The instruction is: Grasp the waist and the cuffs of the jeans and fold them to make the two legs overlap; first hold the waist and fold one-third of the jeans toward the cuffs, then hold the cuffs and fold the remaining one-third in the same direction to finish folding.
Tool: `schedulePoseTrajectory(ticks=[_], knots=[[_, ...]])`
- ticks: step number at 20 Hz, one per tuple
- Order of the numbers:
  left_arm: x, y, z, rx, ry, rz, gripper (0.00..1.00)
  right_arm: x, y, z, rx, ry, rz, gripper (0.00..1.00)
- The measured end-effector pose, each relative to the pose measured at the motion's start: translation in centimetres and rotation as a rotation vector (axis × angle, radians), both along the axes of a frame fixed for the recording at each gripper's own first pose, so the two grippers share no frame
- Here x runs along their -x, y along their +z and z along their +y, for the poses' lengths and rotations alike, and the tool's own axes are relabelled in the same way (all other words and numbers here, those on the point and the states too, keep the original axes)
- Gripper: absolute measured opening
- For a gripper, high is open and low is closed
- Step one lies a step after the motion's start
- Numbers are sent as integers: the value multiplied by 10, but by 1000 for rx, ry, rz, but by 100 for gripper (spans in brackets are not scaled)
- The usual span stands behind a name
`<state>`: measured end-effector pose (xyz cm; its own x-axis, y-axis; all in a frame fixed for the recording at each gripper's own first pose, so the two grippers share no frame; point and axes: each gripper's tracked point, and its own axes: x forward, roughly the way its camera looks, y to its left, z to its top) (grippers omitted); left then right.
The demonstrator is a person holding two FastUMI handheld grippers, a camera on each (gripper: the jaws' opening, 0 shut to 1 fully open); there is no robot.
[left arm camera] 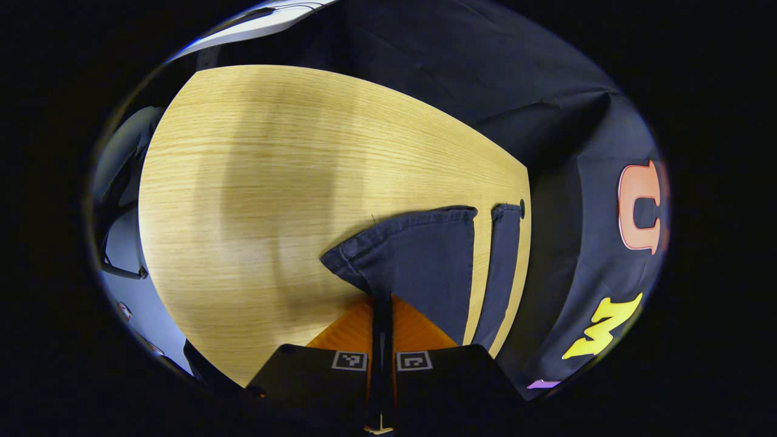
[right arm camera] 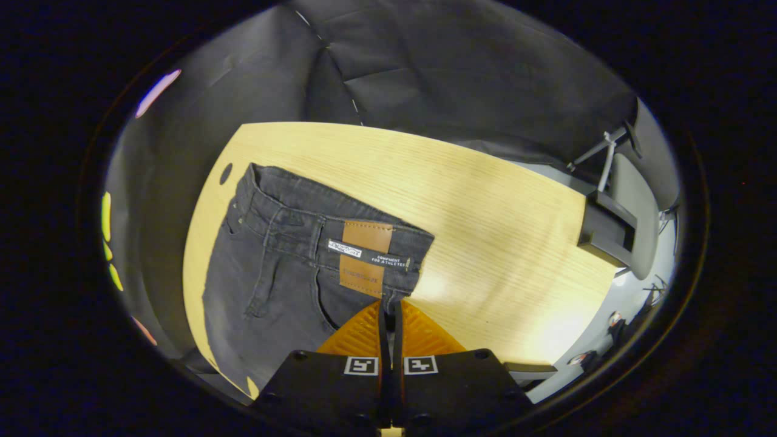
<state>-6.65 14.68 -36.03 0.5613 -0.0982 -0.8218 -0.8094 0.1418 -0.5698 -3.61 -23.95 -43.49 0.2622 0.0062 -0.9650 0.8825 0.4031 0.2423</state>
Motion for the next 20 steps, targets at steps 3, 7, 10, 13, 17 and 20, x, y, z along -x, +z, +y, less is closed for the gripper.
schedulePoseTrajectory(ticks=[3,7,10,13,17,20], knots=[[-3,21,0,12,4,-30,3,-2,15,-1,-55,-43,-78,1],[-17,52,-7,-10,-38,-71,4,-8,49,7,-72,6,-161,1],[-33,73,-13,-22,-77,-101,4,-22,75,10,-87,33,-231,1],[-53,95,-12,-50,-122,-128,4,-40,99,14,-87,76,-288,0],[-75,111,-14,-71,-169,-151,4,-61,124,17,-85,127,-337,0],[-93,124,-13,-77,-189,-169,4,-77,137,20,-82,164,-360,1]])
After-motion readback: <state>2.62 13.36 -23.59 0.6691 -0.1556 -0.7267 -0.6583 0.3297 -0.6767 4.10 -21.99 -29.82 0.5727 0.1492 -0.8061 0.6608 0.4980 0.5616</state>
